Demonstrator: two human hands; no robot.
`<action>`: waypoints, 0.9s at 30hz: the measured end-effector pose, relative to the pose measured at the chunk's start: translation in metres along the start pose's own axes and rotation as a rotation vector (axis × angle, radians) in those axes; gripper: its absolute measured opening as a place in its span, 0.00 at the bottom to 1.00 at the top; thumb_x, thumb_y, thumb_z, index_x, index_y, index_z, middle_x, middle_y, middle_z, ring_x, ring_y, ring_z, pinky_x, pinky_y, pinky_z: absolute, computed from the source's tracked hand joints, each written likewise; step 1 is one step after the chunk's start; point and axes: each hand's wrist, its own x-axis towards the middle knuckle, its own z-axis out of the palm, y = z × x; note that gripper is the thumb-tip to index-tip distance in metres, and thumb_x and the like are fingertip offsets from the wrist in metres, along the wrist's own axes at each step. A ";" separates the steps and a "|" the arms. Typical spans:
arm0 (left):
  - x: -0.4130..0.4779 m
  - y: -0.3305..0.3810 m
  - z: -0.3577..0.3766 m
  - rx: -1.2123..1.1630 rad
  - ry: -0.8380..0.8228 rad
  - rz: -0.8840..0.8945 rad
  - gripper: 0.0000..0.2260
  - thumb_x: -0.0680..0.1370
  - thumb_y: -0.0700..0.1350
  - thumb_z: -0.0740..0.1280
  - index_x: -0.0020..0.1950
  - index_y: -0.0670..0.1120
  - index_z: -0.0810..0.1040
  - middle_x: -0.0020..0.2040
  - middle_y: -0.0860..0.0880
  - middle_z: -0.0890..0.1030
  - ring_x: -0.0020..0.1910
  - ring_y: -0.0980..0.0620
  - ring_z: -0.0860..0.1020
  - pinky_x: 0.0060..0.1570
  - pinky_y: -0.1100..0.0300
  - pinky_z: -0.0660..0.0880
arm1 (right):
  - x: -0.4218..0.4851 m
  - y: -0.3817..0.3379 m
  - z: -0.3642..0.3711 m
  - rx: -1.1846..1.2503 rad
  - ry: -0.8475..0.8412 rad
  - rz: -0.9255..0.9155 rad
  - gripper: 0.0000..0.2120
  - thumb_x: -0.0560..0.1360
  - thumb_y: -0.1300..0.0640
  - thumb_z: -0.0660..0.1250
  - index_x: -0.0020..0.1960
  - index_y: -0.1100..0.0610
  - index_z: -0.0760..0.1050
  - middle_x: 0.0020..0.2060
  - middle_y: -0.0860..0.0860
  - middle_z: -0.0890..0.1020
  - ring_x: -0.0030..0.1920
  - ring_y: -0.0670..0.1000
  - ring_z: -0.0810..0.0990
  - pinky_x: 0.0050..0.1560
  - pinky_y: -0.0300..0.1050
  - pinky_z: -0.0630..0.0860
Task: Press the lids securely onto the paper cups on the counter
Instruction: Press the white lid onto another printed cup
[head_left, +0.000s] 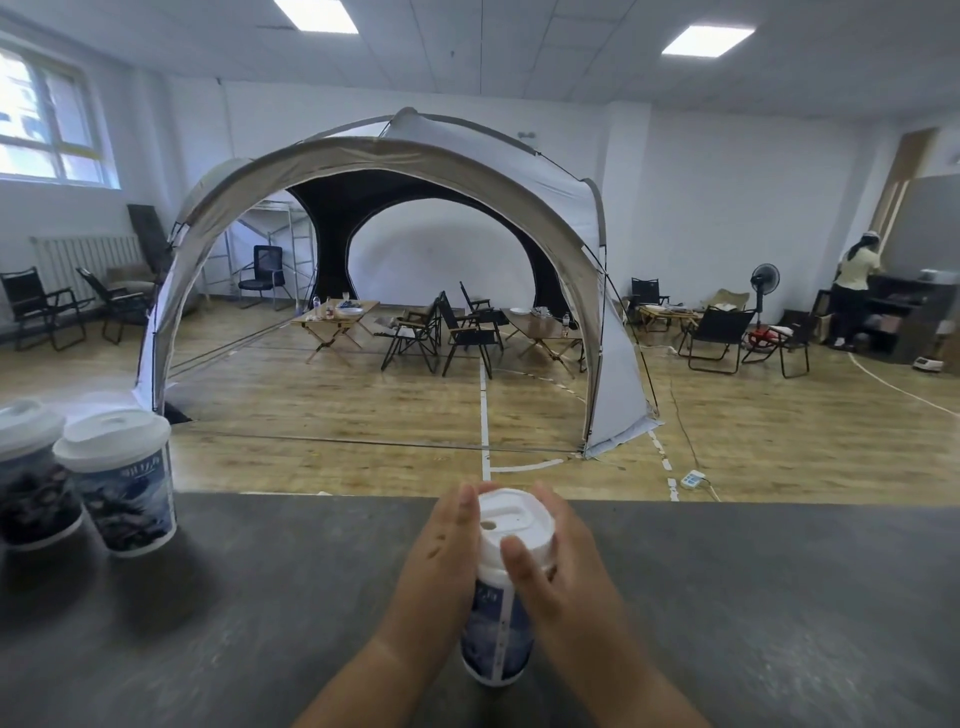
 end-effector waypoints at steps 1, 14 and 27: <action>0.000 -0.001 0.001 -0.018 0.006 0.014 0.21 0.77 0.57 0.55 0.57 0.47 0.79 0.50 0.47 0.84 0.48 0.53 0.83 0.42 0.66 0.78 | 0.001 0.000 0.001 0.021 -0.021 0.028 0.30 0.74 0.32 0.64 0.72 0.31 0.56 0.67 0.24 0.61 0.67 0.25 0.60 0.68 0.29 0.61; 0.017 0.008 0.003 0.081 0.016 -0.049 0.23 0.76 0.64 0.53 0.56 0.51 0.79 0.53 0.46 0.83 0.51 0.49 0.83 0.52 0.54 0.79 | 0.008 -0.019 -0.012 0.138 -0.027 0.158 0.30 0.73 0.30 0.59 0.72 0.40 0.65 0.71 0.40 0.67 0.69 0.43 0.69 0.69 0.45 0.69; 0.016 0.004 0.006 0.083 0.095 -0.010 0.25 0.76 0.63 0.50 0.55 0.49 0.79 0.49 0.49 0.83 0.44 0.59 0.82 0.39 0.70 0.75 | 0.014 -0.010 -0.016 -0.042 0.007 0.059 0.37 0.72 0.30 0.56 0.77 0.45 0.59 0.71 0.41 0.64 0.72 0.41 0.64 0.72 0.43 0.65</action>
